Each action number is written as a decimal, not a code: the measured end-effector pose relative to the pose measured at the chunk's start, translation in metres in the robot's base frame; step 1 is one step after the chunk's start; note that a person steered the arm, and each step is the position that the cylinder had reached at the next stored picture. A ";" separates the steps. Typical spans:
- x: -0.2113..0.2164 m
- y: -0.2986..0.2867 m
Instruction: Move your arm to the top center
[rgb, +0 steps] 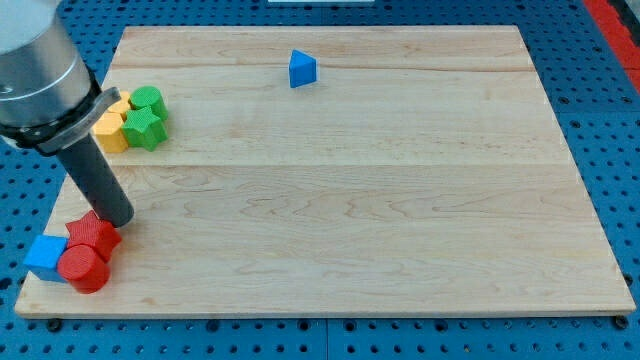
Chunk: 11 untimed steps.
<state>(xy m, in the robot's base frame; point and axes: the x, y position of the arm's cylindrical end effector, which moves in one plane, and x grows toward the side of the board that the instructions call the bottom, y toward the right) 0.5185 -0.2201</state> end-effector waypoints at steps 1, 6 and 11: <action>0.000 -0.011; -0.147 0.335; -0.282 0.233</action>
